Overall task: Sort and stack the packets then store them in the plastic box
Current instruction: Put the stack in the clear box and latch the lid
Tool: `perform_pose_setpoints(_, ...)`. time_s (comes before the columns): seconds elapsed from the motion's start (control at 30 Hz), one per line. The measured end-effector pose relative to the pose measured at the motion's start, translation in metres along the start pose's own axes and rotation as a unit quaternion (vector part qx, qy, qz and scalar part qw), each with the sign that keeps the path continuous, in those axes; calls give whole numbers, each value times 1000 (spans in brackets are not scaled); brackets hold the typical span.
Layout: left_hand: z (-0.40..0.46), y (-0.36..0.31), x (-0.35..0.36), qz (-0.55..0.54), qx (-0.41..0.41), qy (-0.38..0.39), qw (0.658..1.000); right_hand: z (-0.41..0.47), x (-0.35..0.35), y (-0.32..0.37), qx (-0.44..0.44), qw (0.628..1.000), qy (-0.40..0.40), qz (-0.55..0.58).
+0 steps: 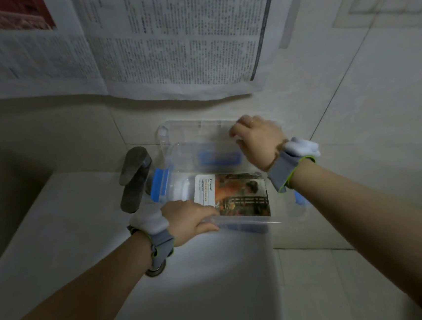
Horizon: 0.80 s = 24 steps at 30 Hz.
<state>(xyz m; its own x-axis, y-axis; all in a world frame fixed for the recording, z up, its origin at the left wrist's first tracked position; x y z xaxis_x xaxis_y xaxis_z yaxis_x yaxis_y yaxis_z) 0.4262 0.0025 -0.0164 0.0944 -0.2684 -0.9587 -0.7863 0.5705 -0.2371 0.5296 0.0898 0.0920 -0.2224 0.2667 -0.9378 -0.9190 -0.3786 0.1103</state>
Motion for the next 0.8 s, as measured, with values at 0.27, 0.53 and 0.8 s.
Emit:
perform_pose_setpoints(0.27,1,0,-1,22,-8,-14,1000,20,18,-23,77,993,52,-79)
perform_pose_setpoints(0.53,-12,-8,1,39,7,-9,999,24,32,-24,116,985,91,-92)
perform_pose_setpoints(0.8,-23,-15,4,30,3,-18,999,-1,-24,-5,79,982,-107,-135)
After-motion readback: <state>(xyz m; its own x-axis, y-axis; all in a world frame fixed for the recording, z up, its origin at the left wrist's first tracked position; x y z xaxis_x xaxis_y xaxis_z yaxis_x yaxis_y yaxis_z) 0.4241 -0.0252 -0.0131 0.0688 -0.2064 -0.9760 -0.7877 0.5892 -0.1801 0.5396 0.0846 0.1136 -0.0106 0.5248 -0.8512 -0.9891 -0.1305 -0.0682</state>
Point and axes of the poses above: each hand's wrist, its own z-axis towards the middle knuckle, its own x-axis out of the palm, y = z × x, the point moved 10 cm from there along z, towards the middle knuckle, and after that the axes turned 4 degrees about -y, right-handed, at the moved point
